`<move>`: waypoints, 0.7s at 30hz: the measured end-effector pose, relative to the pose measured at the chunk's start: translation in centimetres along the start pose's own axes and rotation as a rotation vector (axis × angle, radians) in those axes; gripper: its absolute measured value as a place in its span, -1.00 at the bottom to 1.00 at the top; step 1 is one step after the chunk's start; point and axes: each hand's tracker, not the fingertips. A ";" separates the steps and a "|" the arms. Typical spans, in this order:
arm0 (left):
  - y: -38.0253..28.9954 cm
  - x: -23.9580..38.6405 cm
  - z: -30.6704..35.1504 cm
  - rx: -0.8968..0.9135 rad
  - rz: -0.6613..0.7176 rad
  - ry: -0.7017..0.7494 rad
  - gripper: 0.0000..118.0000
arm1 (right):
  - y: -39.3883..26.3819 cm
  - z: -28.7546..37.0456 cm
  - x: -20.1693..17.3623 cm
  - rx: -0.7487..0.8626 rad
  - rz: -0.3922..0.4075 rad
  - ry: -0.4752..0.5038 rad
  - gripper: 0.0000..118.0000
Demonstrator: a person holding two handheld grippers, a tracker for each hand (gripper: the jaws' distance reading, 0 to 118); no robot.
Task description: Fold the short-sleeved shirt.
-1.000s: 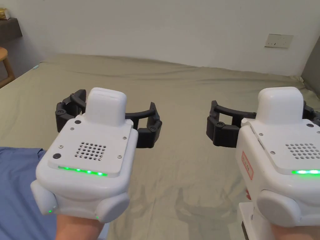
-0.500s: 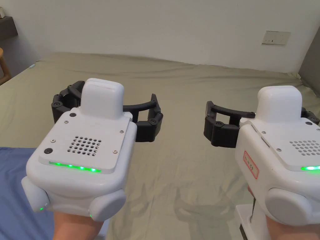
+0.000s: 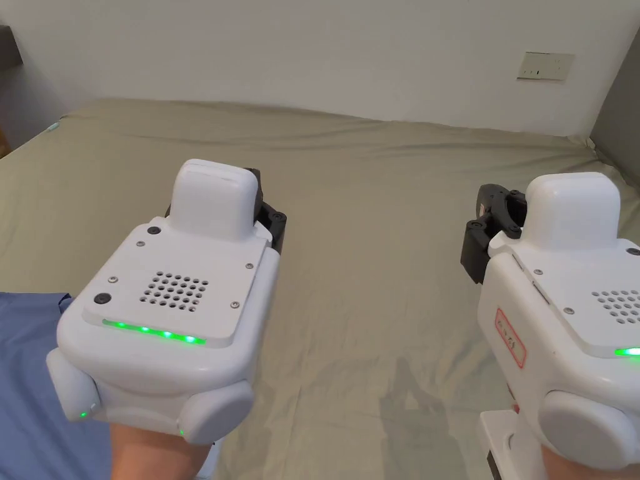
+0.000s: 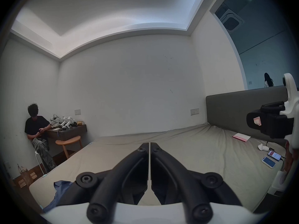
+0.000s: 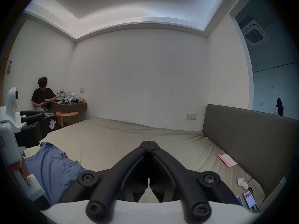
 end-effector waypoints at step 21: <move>1.1 -8.1 4.3 0.003 -0.024 0.256 -1.00 | 1.6 -2.1 -10.3 0.054 0.047 0.325 -0.98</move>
